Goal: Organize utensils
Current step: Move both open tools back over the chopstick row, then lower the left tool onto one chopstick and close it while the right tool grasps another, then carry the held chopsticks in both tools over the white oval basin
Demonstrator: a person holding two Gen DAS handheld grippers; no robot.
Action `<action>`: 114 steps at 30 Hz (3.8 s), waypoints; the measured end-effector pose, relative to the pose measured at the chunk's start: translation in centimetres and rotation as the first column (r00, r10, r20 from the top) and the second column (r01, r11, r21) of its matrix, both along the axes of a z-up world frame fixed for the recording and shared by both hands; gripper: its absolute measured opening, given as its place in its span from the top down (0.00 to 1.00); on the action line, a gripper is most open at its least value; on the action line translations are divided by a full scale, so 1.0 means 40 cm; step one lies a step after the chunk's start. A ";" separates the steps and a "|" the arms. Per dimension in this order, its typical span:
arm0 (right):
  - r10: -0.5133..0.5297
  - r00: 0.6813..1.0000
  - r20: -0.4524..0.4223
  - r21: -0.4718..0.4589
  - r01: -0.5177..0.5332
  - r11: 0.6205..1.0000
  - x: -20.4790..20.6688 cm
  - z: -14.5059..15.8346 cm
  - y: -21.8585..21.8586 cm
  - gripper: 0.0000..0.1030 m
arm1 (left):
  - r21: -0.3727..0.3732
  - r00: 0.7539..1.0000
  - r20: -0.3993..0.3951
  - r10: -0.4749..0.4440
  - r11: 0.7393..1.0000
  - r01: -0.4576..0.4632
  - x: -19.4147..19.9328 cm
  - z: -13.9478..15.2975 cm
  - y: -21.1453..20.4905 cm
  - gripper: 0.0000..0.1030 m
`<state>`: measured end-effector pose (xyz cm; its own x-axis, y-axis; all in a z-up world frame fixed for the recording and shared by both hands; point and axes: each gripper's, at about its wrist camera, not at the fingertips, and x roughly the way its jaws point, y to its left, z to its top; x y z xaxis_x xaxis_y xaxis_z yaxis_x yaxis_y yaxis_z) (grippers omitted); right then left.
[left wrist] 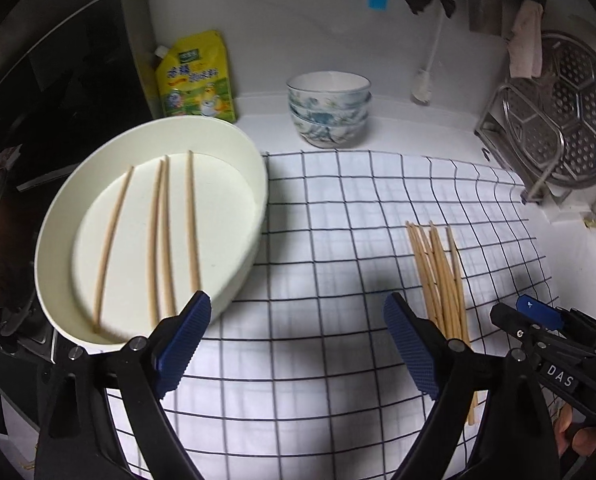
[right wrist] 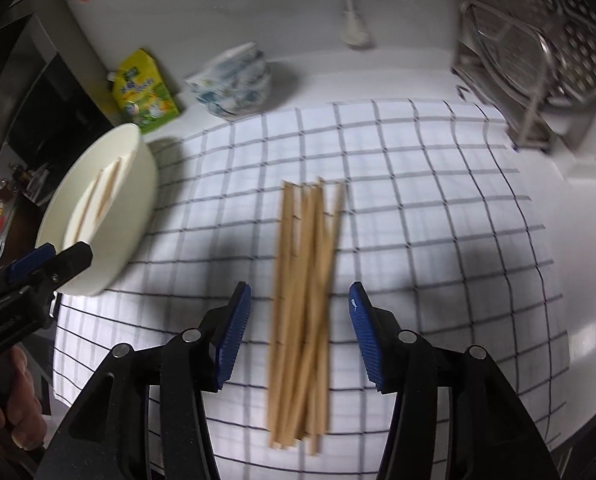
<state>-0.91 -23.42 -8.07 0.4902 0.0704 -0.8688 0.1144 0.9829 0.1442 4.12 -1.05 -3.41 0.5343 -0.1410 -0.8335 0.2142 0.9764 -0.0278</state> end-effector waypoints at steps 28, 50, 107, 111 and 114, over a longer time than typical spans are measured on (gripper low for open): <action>0.042 0.997 -0.063 -0.053 -0.045 0.998 -0.005 -0.151 -0.038 0.52 | 0.030 0.995 -0.098 -0.036 0.999 0.039 -0.036 -0.163 -0.126 0.15; -0.013 1.000 -0.017 -0.087 0.012 0.996 -0.035 -0.141 -0.149 0.52 | 0.038 0.993 -0.113 -0.043 0.998 0.047 -0.027 -0.234 -0.208 0.15; 0.164 0.971 0.172 -0.006 -0.166 0.986 0.101 0.106 0.092 0.94 | -0.029 0.999 0.042 0.002 1.000 -0.001 0.054 0.027 -0.007 0.93; 0.228 0.954 0.193 0.026 -0.237 0.971 0.183 0.127 0.221 0.94 | -0.030 0.994 0.076 0.077 0.997 -0.075 0.096 0.064 0.118 0.93; 0.289 0.935 0.206 0.035 -0.302 0.953 0.247 0.135 0.339 0.94 | -0.030 0.988 0.086 0.130 0.991 -0.128 0.132 0.075 0.212 0.93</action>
<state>8.96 -9.84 -2.69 0.5989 0.2913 -0.7460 -0.2169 0.9557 0.1991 9.40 7.43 -0.41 0.6199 -0.0856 -0.7800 0.0893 0.9953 -0.0382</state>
